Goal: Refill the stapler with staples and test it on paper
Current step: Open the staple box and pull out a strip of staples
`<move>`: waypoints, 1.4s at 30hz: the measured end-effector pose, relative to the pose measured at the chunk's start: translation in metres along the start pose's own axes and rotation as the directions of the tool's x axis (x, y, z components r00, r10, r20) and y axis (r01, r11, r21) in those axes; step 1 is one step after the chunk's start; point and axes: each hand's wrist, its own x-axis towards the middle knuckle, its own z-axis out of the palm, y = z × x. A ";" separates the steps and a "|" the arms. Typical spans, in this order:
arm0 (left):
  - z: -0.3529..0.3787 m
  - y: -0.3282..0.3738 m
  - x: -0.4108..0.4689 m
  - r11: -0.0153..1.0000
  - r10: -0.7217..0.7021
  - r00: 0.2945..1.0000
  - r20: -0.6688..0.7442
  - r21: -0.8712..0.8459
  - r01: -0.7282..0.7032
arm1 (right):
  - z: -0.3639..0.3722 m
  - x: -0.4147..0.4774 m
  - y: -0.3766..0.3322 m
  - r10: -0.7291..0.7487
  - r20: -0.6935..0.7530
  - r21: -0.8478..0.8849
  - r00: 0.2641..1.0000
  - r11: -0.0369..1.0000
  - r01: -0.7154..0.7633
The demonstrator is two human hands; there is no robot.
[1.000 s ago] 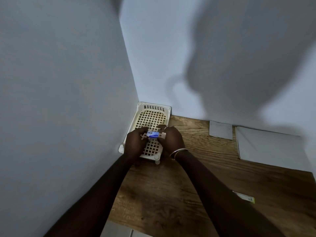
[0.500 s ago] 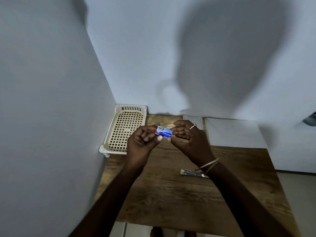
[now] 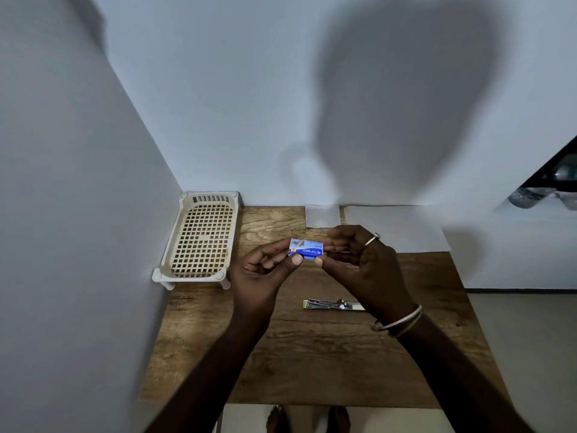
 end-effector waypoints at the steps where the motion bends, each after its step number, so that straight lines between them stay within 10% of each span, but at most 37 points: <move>1: 0.002 0.001 -0.002 1.000 -0.002 1.000 -0.013 -0.001 0.002 | -0.001 -0.001 -0.002 -0.003 -0.006 0.010 1.000 1.000 0.003; 24: 0.014 0.011 0.000 0.995 -0.022 1.000 -0.017 -0.093 0.020 | -0.012 0.000 -0.013 0.038 0.002 0.424 0.999 0.905 -0.036; 42: 0.013 0.014 -0.002 0.997 0.047 0.998 0.050 -0.061 -0.044 | -0.019 -0.008 -0.011 -0.197 0.052 -0.037 0.979 0.979 0.200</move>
